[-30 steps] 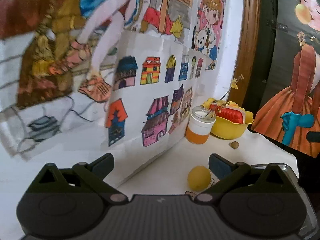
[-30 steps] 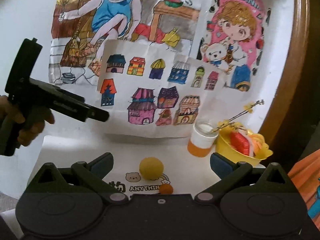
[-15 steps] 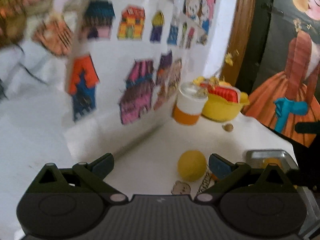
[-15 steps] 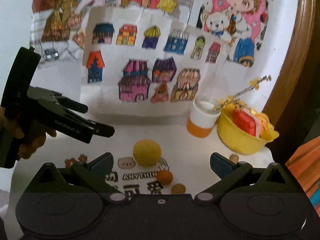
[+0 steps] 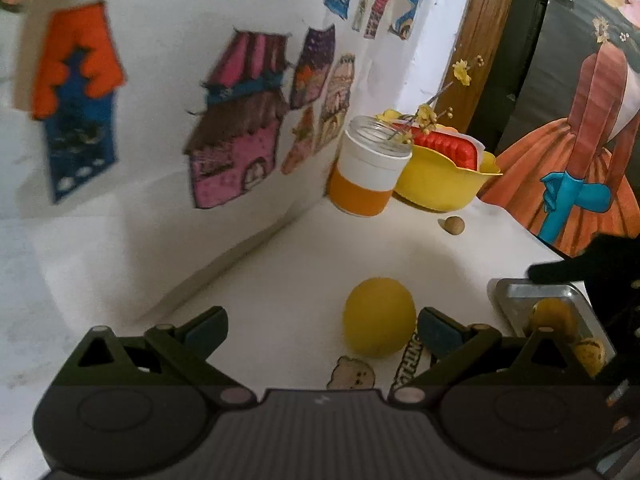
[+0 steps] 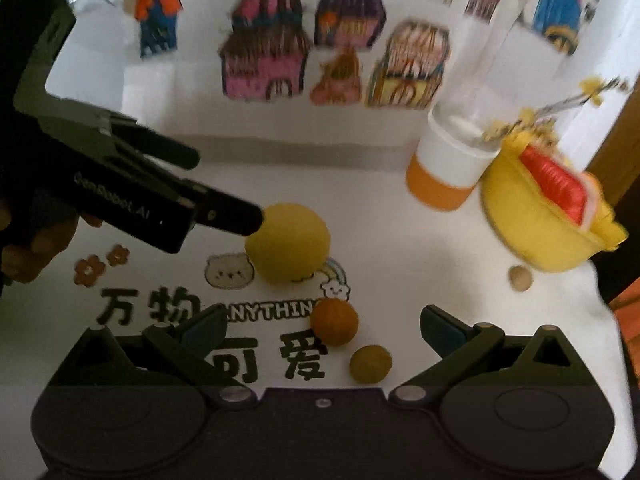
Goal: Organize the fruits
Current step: 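Grasp the large yellow citrus with the left tool while the right tool grasps a small tangerine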
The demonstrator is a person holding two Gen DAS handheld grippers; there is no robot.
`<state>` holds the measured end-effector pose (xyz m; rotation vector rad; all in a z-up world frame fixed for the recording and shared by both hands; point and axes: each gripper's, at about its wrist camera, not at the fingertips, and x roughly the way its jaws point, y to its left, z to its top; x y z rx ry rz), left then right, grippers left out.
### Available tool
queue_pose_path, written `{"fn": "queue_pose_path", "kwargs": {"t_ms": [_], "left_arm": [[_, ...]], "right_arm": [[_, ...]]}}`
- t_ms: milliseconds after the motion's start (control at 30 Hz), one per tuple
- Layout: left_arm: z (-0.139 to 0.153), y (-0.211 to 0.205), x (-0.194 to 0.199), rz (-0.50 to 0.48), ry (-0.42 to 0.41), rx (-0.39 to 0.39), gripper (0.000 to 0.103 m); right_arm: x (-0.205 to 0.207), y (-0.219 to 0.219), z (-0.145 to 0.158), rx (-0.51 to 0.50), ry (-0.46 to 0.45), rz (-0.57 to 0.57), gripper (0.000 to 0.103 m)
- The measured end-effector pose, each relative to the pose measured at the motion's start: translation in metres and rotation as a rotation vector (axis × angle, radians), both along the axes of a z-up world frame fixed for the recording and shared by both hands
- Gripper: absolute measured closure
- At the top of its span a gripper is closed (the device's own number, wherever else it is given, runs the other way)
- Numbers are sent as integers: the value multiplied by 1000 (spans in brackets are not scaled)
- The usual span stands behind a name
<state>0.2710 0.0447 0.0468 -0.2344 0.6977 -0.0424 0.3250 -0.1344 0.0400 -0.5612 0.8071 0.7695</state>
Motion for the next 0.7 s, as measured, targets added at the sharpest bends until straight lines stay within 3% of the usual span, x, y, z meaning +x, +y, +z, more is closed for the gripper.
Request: {"fn": "queue_pose_path", "kwargs": {"t_ms": [233, 700], "left_arm": [[-14, -11, 28, -32, 30, -40, 1], [-28, -23, 44, -65, 49, -67, 1]], "right_arm": [[21, -1, -17, 13, 71, -13, 1], [27, 0, -31, 32, 86, -12, 23]]}}
